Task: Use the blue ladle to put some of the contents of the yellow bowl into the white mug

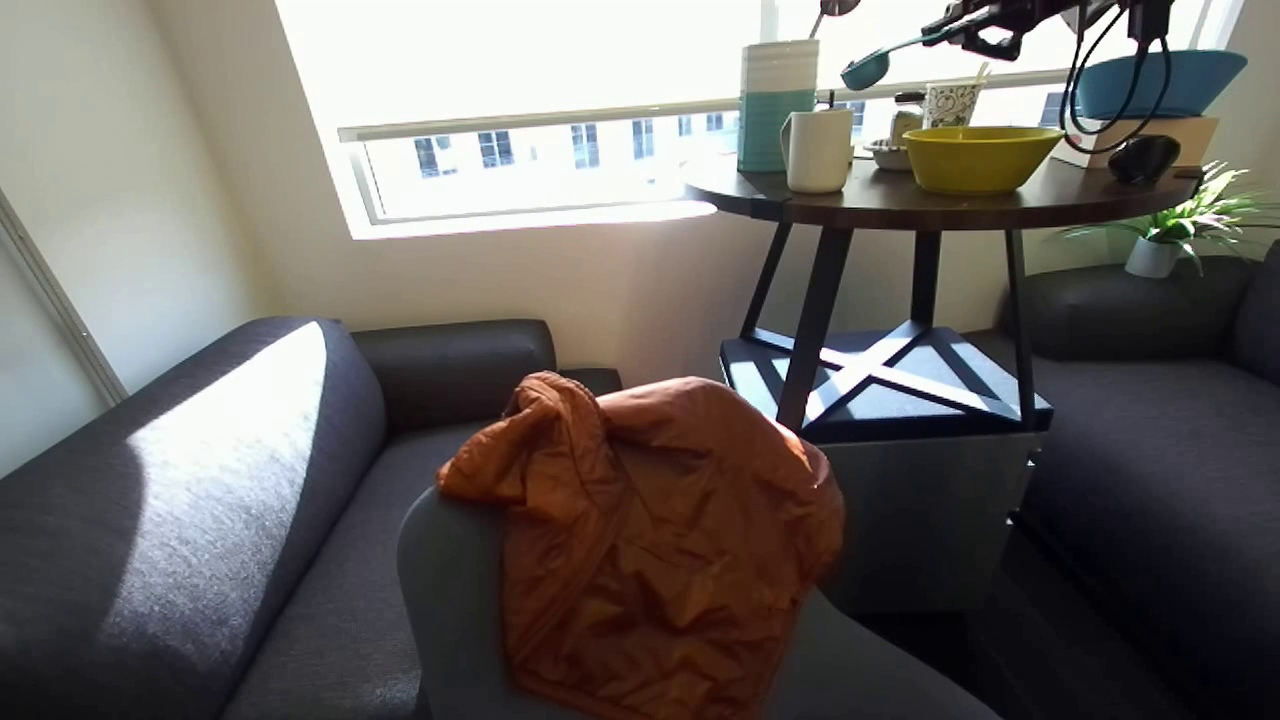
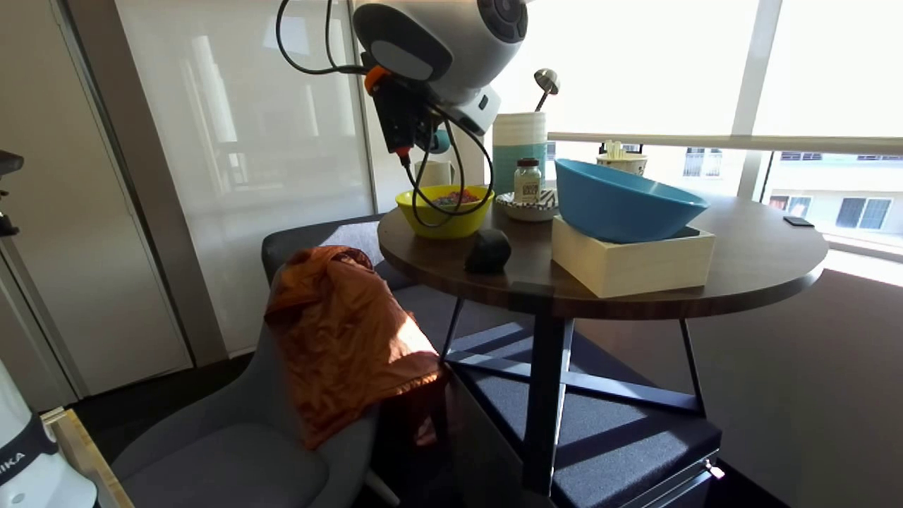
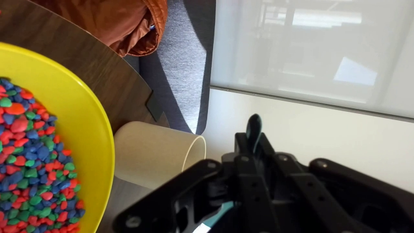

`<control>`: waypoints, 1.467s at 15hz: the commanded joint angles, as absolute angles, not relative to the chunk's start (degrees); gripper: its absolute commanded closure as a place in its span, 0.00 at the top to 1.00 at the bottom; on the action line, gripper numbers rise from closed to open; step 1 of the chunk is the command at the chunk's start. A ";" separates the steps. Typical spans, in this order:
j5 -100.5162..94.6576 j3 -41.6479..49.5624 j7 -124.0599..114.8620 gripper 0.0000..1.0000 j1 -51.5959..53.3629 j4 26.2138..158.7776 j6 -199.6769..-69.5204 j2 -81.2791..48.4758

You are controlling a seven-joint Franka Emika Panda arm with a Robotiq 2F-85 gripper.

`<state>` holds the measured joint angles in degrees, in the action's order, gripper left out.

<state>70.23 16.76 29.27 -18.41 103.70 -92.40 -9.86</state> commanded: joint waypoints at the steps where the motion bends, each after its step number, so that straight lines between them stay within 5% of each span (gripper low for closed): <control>1: 67.51 15.92 28.09 0.02 -17.65 101.81 -93.80 -9.88; 22: 53.13 12.93 39.44 0.02 -15.12 102.06 -106.37 -4.60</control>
<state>55.76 13.39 37.69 -15.98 100.99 -103.30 -6.42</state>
